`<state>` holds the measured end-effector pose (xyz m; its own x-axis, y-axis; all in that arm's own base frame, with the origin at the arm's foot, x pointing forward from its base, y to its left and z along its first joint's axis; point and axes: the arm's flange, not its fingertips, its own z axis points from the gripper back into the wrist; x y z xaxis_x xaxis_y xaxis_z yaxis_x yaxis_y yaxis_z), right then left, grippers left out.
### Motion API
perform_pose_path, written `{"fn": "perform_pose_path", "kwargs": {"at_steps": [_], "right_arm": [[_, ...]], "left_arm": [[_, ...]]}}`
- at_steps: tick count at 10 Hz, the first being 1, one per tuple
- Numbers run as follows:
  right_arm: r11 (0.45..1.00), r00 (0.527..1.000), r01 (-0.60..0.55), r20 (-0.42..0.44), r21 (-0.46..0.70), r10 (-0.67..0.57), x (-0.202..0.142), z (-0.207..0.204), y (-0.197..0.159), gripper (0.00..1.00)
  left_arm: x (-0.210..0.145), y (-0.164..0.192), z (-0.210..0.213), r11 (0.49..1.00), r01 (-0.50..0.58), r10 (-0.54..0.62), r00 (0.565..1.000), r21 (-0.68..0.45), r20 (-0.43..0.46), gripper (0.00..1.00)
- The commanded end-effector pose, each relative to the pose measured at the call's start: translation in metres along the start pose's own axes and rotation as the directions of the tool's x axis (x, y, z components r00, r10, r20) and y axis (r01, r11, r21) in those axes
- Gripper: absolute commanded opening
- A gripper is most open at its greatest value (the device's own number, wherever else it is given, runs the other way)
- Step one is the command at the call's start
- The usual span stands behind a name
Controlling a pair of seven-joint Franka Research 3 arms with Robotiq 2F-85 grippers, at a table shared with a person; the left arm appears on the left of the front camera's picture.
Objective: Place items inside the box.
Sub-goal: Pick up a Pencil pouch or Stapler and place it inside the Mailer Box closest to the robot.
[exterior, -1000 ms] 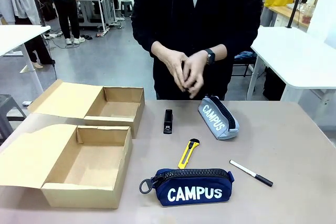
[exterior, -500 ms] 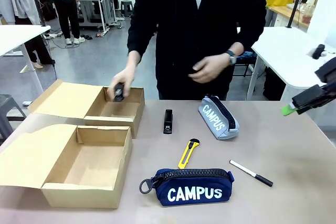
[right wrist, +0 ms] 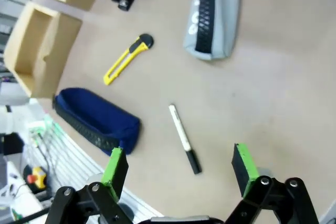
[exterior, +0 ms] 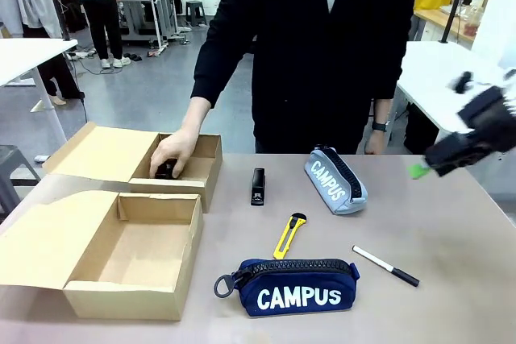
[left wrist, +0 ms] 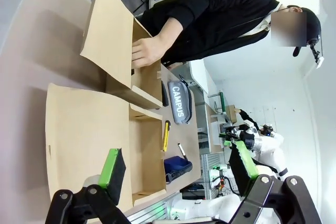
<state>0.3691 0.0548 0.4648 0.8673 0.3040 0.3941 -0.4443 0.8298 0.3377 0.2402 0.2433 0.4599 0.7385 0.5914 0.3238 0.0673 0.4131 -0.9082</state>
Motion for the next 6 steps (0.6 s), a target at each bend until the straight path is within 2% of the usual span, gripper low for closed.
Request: {"fn": "perform_pose_path", "kwargs": {"at_steps": [1,2,4,6], "right_arm": [[0.988,0.993,0.079,-0.074,-0.133,-0.089,0.05,-0.036,0.018,1.0],[0.987,0.989,0.074,-0.117,-0.14,-0.09,0.07,-0.057,0.027,1.0],[0.974,0.984,0.118,-0.109,-0.192,-0.141,0.105,-0.093,0.031,1.0],[0.968,0.984,0.11,-0.112,-0.227,-0.138,0.134,-0.124,0.017,1.0]], "left_arm": [[0.001,-0.001,0.0,1.0,0.019,-0.018,1.0,-0.023,0.015,1.0],[0.001,-0.001,0.0,1.0,0.019,-0.018,1.0,-0.023,0.015,1.0],[0.001,-0.001,0.0,1.0,0.019,-0.018,1.0,-0.023,0.015,1.0],[0.001,-0.001,0.0,1.0,0.019,-0.018,1.0,-0.023,0.015,1.0]]}}
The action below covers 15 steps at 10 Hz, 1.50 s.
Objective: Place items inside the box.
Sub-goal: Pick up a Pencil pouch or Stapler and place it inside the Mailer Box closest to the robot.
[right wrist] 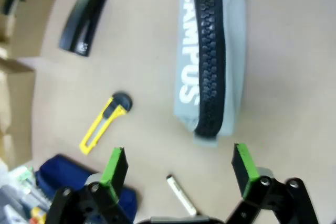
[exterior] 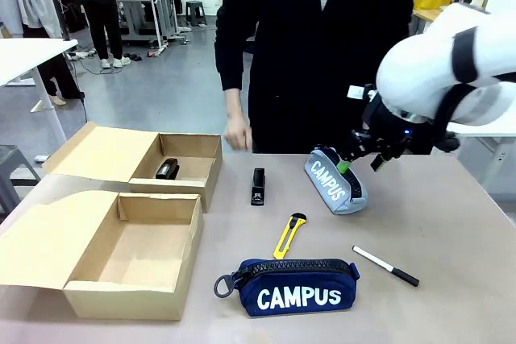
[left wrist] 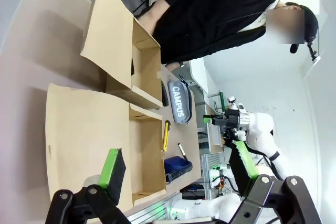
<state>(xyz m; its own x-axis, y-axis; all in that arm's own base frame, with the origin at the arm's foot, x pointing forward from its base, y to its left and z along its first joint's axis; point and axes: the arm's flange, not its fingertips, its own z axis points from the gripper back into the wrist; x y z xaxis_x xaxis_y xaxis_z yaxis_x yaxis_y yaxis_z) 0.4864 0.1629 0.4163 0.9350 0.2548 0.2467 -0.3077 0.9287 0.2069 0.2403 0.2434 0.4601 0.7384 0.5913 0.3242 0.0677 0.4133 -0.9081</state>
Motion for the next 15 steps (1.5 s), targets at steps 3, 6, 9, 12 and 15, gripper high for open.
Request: {"fn": "perform_pose_path", "kwargs": {"at_steps": [3,6,9,12,15], "right_arm": [[0.994,1.0,-0.015,-0.006,-0.106,0.014,0.057,-0.041,-0.015,1.0],[0.991,0.999,-0.029,-0.04,-0.133,0.023,0.068,-0.049,-0.013,1.0],[0.992,0.996,-0.041,-0.085,-0.117,0.031,0.068,-0.048,-0.012,1.0],[0.99,0.995,-0.048,-0.087,-0.134,0.037,0.07,-0.056,-0.01,1.0],[0.989,0.986,-0.058,-0.161,-0.139,0.036,0.065,-0.098,-0.013,1.0]], "left_arm": [[0.001,-0.001,0.0,1.0,0.018,-0.018,1.0,-0.023,0.015,1.0],[0.001,-0.001,0.0,1.0,0.018,-0.018,1.0,-0.023,0.015,1.0],[0.001,-0.001,0.0,1.0,0.018,-0.018,1.0,-0.023,0.015,1.0],[0.001,-0.001,0.0,1.0,0.018,-0.018,1.0,-0.023,0.015,1.0],[0.001,-0.001,0.0,1.0,0.018,-0.018,1.0,-0.023,0.015,1.0]]}}
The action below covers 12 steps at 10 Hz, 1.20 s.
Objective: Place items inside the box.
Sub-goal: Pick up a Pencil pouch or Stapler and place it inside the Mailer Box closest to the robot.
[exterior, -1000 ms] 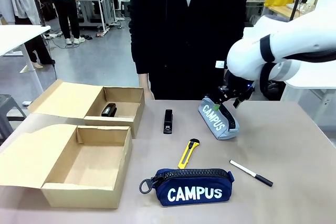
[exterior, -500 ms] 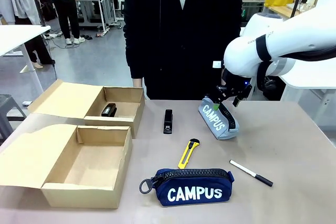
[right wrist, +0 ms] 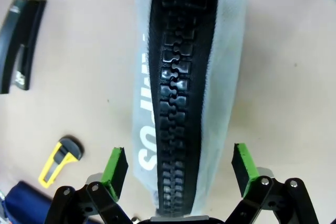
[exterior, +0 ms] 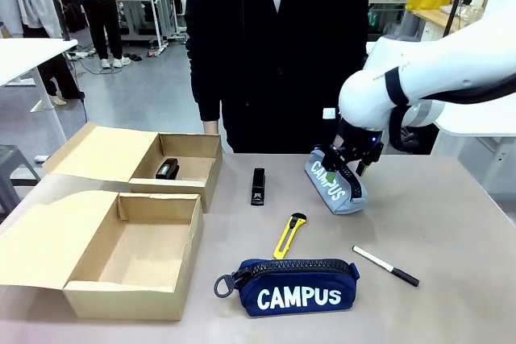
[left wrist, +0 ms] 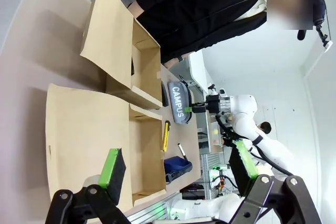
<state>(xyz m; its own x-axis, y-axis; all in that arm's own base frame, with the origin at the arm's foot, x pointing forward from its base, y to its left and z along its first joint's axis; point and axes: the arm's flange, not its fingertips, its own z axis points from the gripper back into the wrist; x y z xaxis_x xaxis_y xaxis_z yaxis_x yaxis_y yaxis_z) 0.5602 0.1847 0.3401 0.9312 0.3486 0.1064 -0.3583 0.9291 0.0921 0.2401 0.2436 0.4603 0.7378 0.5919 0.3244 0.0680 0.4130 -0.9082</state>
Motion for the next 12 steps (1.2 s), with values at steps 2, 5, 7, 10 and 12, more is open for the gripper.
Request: {"fn": "perform_pose_path", "kwargs": {"at_steps": [2,5,7,10,12], "right_arm": [[0.998,0.996,-0.001,0.086,-0.055,0.006,0.008,-0.016,0.007,1.0],[0.999,0.996,-0.028,0.078,-0.036,0.031,0.004,-0.009,0.008,0.0],[0.999,0.997,-0.023,0.074,-0.037,0.026,0.001,-0.003,0.007,0.0],[0.999,0.998,-0.022,0.062,-0.035,0.024,-0.003,0.002,0.007,0.0],[1.0,0.998,-0.01,0.057,-0.02,0.011,-0.005,0.006,0.002,0.0]], "left_arm": [[0.001,-0.001,-0.001,1.0,0.018,-0.018,1.0,-0.022,0.014,1.0],[0.001,-0.001,-0.001,1.0,0.018,-0.018,1.0,-0.022,0.014,1.0],[0.001,-0.001,-0.001,1.0,0.018,-0.018,1.0,-0.022,0.014,1.0],[0.001,-0.001,-0.001,1.0,0.018,-0.018,1.0,-0.022,0.014,1.0],[0.001,-0.001,-0.001,1.0,0.018,-0.018,1.0,-0.022,0.014,1.0]]}}
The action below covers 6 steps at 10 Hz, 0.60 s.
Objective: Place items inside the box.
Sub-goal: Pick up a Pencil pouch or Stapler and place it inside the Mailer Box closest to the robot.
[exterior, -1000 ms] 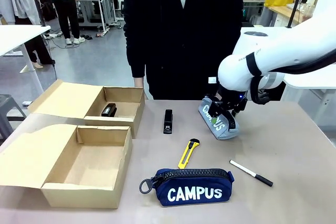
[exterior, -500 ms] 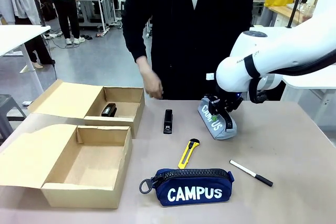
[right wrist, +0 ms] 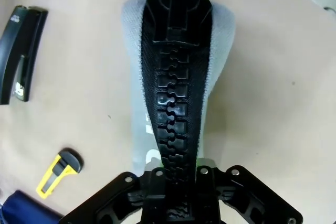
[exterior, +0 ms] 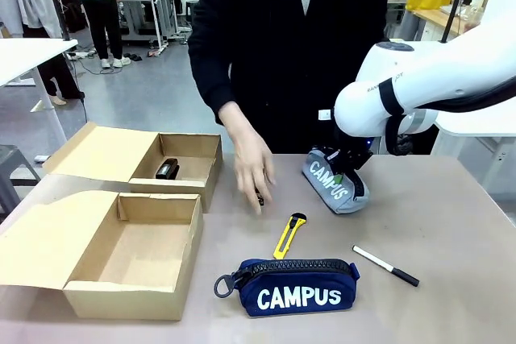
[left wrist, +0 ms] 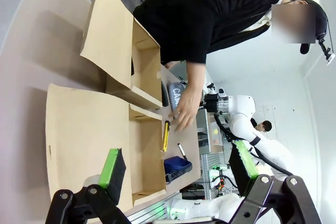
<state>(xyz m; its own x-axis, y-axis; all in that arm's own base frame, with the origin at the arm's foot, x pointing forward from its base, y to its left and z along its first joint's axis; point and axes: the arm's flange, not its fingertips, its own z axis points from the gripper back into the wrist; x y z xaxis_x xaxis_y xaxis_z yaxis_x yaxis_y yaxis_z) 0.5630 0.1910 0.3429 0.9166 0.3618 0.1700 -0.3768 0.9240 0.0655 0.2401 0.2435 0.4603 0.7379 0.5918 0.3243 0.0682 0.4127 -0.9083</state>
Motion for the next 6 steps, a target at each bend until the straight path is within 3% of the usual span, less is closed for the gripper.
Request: {"fn": "perform_pose_path", "kwargs": {"at_steps": [1,3,6], "right_arm": [[1.0,1.0,0.016,-0.007,0.014,-0.016,-0.012,0.008,-0.005,0.0],[0.995,0.998,0.048,-0.034,0.087,-0.045,-0.028,0.034,-0.018,0.0],[0.966,0.993,0.11,-0.068,0.234,-0.097,-0.112,0.116,-0.09,0.01]], "left_arm": [[0.001,-0.001,-0.001,1.0,0.018,-0.018,1.0,-0.022,0.015,1.0],[0.001,-0.001,-0.001,1.0,0.018,-0.018,1.0,-0.022,0.015,1.0],[0.001,-0.001,-0.001,1.0,0.018,-0.018,1.0,-0.022,0.015,1.0]]}}
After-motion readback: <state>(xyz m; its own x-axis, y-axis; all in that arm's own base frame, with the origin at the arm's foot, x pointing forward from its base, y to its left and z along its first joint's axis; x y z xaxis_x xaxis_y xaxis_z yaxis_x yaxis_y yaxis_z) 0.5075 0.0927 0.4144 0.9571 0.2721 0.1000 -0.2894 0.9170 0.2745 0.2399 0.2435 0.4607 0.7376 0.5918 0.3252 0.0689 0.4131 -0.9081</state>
